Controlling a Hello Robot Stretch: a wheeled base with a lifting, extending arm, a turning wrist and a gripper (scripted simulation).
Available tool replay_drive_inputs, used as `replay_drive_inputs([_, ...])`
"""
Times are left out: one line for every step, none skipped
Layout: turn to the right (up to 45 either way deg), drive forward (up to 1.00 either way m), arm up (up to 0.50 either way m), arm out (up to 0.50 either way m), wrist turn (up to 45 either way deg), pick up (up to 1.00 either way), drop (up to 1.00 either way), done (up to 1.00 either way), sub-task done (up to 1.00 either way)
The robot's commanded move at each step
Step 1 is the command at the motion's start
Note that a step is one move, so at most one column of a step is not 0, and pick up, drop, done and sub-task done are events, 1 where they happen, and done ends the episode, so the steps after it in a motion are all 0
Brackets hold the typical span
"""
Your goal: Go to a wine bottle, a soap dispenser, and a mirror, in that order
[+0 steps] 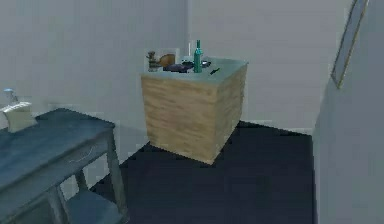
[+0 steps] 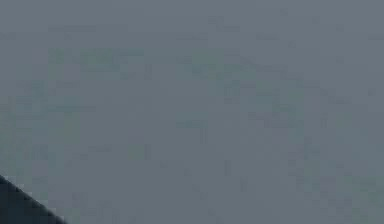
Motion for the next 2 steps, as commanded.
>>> replay_drive_inputs([0.0,1.0,0.0,0.0,0.0,0.0,0.0,0.0,0.0])
replay_drive_inputs([0.0,0.3,0.0,0.0,0.0,0.0,0.0,0.0,0.0])
